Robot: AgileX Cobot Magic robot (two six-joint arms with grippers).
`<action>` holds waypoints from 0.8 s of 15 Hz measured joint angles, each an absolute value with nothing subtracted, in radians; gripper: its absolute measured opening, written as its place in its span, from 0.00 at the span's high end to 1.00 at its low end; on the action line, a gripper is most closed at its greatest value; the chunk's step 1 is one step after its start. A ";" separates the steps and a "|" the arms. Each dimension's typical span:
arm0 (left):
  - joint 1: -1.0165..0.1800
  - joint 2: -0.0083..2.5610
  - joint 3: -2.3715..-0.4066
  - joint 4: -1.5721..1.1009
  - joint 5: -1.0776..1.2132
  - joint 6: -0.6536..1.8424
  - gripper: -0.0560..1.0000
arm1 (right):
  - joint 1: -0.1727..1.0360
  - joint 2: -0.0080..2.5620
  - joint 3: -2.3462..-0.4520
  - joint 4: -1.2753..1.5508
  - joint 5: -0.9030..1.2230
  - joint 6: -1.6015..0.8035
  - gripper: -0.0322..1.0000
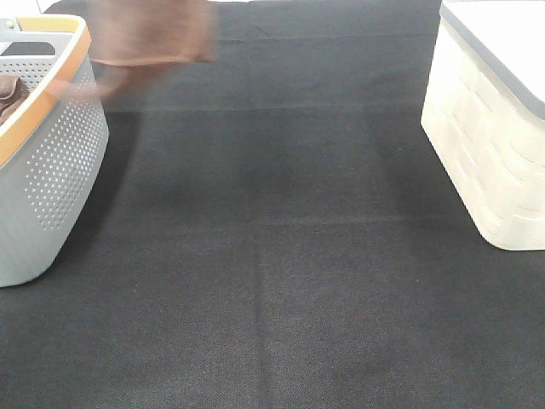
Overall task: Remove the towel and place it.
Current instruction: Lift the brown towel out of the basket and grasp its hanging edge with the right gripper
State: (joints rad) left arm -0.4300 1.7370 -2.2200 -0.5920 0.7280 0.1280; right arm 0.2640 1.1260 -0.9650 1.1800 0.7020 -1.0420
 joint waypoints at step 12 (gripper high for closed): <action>-0.485 1.737 -2.220 -0.572 0.705 0.131 0.95 | 0.409 1.290 -0.965 1.085 0.515 -1.062 0.36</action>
State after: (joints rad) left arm -0.4850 1.7370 -2.2200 -0.5720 0.7050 0.1310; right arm 0.4090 1.2900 -0.9650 1.0850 0.5150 -1.0620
